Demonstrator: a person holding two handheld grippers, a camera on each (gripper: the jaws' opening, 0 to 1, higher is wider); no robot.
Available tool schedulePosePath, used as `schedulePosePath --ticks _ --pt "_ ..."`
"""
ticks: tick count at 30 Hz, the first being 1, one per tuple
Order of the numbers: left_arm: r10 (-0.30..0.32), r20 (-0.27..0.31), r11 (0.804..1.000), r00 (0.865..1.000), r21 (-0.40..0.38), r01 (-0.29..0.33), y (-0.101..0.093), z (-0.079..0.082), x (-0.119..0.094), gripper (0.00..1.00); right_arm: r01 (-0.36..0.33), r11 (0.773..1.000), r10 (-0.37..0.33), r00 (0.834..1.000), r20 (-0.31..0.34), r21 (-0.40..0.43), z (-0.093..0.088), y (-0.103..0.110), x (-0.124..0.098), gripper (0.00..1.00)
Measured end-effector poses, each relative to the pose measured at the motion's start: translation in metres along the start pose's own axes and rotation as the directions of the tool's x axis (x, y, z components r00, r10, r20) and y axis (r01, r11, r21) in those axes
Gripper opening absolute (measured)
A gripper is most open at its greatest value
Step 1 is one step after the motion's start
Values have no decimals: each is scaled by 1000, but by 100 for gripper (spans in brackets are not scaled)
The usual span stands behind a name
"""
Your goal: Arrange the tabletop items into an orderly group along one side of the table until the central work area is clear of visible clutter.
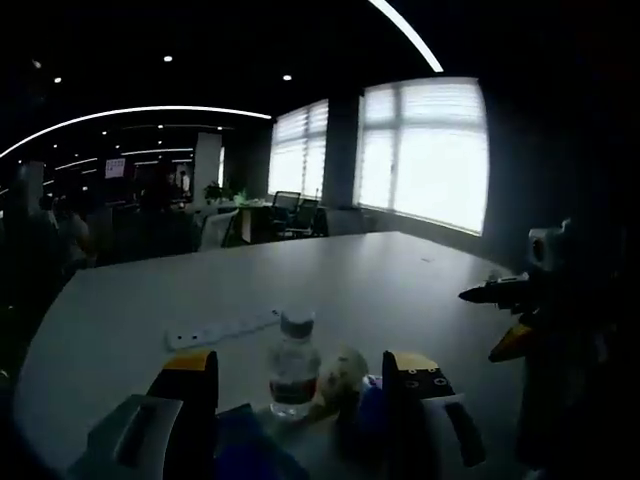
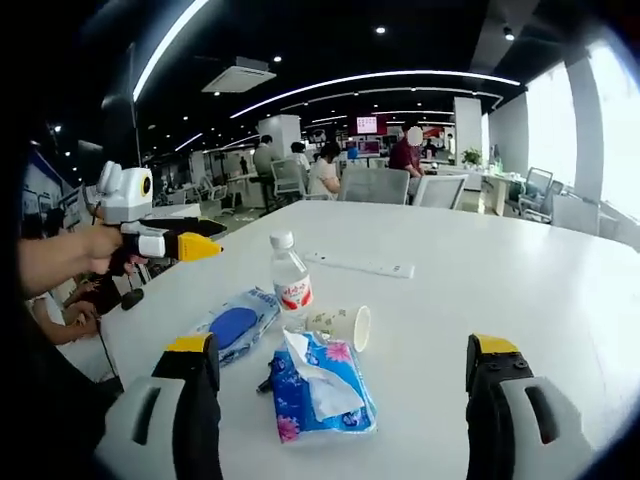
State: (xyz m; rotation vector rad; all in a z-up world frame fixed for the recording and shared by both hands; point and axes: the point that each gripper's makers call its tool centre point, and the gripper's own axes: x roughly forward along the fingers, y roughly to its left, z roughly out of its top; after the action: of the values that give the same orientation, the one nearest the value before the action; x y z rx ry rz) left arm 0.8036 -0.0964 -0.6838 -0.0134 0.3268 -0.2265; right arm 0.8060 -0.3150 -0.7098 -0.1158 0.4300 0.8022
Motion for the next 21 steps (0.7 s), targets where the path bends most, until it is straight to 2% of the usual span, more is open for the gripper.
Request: schedulePosePath --ticks 3,11,21 --pt "-2 1 1000 1000 13 2 5 0 11 59 6 1000 -6 1000 -9 8 -4 1 -3 99" --pt "-32 -14 994 999 104 33 -1 -3 37 51 23 1000 -23 1000 2 21 -3 3 -8 99" --pt "-38 -14 992 999 122 40 0 1 63 37 29 999 -29 999 -16 34 -13 7 -10 99"
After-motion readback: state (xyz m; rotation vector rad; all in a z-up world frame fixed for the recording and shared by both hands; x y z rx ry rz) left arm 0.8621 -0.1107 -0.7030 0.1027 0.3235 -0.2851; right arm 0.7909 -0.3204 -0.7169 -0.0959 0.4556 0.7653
